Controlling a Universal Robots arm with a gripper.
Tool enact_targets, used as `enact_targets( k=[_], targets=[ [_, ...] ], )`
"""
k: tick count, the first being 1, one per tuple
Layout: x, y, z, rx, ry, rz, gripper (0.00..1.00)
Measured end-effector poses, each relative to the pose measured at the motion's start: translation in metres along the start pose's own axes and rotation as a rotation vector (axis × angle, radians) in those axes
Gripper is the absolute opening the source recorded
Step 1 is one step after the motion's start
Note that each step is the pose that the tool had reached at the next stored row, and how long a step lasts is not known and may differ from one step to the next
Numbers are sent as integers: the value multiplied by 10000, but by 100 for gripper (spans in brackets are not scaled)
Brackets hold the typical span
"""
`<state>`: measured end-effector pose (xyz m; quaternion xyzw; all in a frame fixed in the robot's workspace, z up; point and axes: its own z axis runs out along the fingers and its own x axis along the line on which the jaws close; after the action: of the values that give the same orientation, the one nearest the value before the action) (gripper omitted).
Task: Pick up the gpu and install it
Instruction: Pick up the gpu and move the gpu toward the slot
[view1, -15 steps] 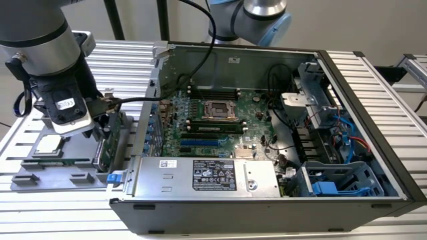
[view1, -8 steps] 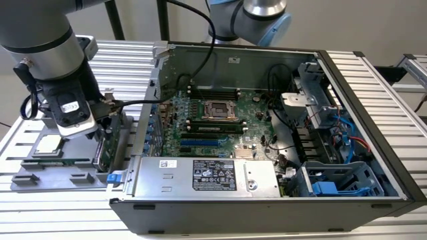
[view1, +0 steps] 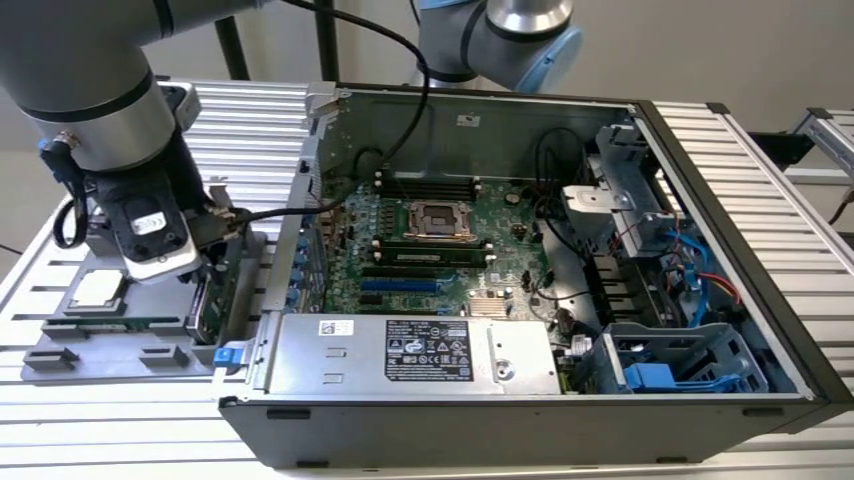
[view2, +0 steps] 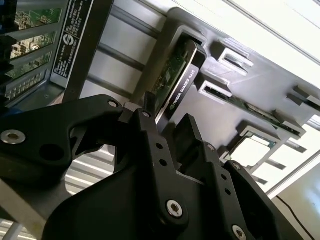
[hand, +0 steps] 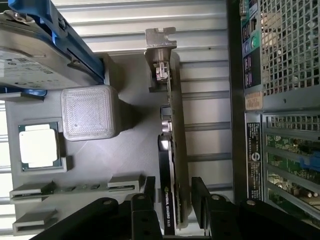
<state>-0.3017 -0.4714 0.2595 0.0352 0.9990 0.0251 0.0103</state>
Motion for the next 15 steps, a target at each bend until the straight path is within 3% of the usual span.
enact_targets(
  k=[15],
  targets=[
    [12,45,189,-2,5,-121,100]
  ],
)
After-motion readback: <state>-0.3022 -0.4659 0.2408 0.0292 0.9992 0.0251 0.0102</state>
